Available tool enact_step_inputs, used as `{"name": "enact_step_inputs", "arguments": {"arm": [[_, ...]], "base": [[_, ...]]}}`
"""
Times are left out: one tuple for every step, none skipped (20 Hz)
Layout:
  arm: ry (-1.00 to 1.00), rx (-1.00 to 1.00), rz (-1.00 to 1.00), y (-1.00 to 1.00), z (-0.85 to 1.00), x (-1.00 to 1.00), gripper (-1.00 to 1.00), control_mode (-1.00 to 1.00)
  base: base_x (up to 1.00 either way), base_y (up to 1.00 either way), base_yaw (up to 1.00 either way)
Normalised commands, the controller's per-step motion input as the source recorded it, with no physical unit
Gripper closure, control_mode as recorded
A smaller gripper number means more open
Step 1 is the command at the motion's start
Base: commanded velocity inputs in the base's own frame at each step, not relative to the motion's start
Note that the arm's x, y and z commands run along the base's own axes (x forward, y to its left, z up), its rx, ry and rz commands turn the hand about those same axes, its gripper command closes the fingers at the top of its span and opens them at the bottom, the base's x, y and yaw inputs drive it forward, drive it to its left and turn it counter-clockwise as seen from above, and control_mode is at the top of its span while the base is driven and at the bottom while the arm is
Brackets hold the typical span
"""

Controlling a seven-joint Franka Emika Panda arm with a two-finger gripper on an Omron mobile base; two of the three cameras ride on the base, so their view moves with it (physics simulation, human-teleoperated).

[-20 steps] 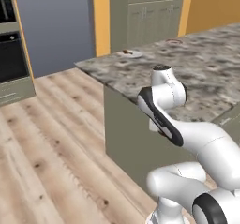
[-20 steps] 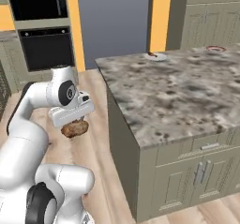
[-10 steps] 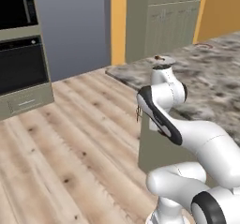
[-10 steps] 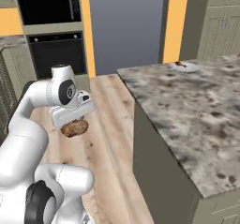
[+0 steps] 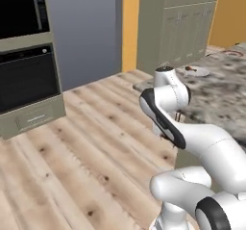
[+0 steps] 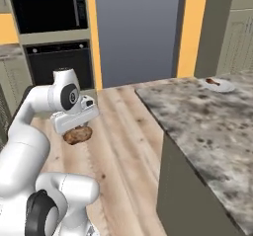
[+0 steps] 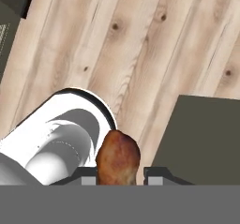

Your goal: Take the chicken drumsticks from the pan and place one on each plate on the dining counter.

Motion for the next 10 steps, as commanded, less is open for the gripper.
{"name": "enact_step_inputs", "arguments": {"arm": [[0.00, 0.00, 0.00, 0.00, 0.00, 0.00, 1.00, 1.00], [0.00, 0.00, 0.00, 0.00, 0.00, 0.00, 1.00, 1.00], [0.00, 0.00, 0.00, 0.00, 0.00, 0.00, 1.00, 1.00], [0.00, 0.00, 0.00, 0.00, 0.00, 0.00, 1.00, 1.00], [0.00, 0.00, 0.00, 0.00, 0.00, 0.00, 1.00, 1.00], [0.00, 0.00, 0.00, 0.00, 0.00, 0.00, 1.00, 1.00], [0.00, 0.00, 0.00, 0.00, 0.00, 0.00, 1.00, 1.00], [0.00, 0.00, 0.00, 0.00, 0.00, 0.00, 1.00, 1.00], [0.00, 0.00, 0.00, 0.00, 0.00, 0.00, 1.00, 1.00], [0.00, 0.00, 0.00, 0.00, 0.00, 0.00, 1.00, 1.00]], "base": [[1.00, 0.44, -0.26], [1.00, 0.44, -0.29], [1.00, 0.44, -0.30], [1.00, 0.44, -0.31], [1.00, 0.44, -0.33], [1.00, 0.48, -0.34], [1.00, 0.51, -0.35], [1.00, 0.55, -0.32], [1.00, 0.55, -0.33], [1.00, 0.54, -0.38]]}}
